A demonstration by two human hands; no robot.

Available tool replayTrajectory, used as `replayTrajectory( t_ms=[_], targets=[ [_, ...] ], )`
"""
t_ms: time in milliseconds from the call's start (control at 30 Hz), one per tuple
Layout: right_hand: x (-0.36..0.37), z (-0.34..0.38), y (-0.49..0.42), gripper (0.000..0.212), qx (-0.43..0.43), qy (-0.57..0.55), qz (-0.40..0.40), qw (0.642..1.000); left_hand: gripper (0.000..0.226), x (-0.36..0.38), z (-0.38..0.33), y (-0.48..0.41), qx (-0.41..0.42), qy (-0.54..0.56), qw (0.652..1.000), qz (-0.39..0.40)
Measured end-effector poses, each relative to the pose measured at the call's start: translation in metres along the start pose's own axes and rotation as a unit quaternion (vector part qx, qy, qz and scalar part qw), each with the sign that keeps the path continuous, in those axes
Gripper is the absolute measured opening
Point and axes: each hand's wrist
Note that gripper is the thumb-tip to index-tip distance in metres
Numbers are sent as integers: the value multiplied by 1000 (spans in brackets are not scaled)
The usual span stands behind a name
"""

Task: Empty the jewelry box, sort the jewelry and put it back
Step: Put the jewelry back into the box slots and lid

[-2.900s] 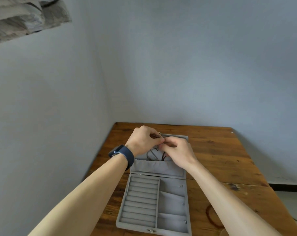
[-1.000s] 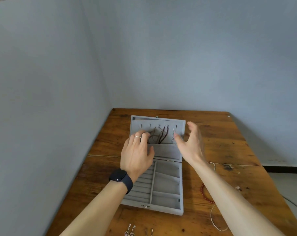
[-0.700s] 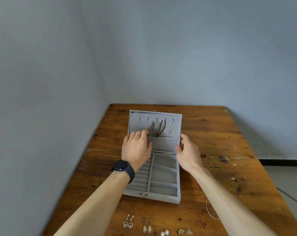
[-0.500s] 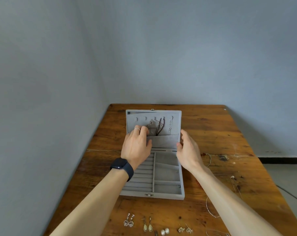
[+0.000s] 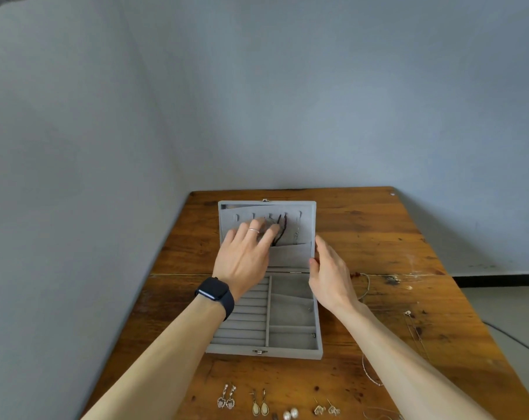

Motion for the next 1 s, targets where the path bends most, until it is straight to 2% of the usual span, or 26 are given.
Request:
replayTrajectory(
  t_ms=[100, 467, 600, 833, 1000],
  targets=[
    [0, 0, 0, 62, -1, -2, 3, 1000, 64, 1, -4, -10, 32, -44, 997, 46],
    [0, -2, 0, 60, -9, -10, 0, 1000, 49, 10, -18, 11, -134, 57, 986, 78],
    [-1, -1, 1, 61, -19, -5, -4, 1000, 49, 14, -29, 12, -126, 78, 984, 100],
    [-4, -3, 1, 61, -13, -2, 14, 1000, 43, 8, -35, 4, -88, 14, 988, 125],
    [-11, -4, 1, 62, -13, 11, 31, 999, 55, 2, -27, 10, -87, 0, 987, 133]
  ],
)
Point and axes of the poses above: each hand's wrist, its own y-axis away from the middle knuckle, its own x-axis out of the palm, z = x × y, and after that the axes turned 4 degrees about -y, right-handed
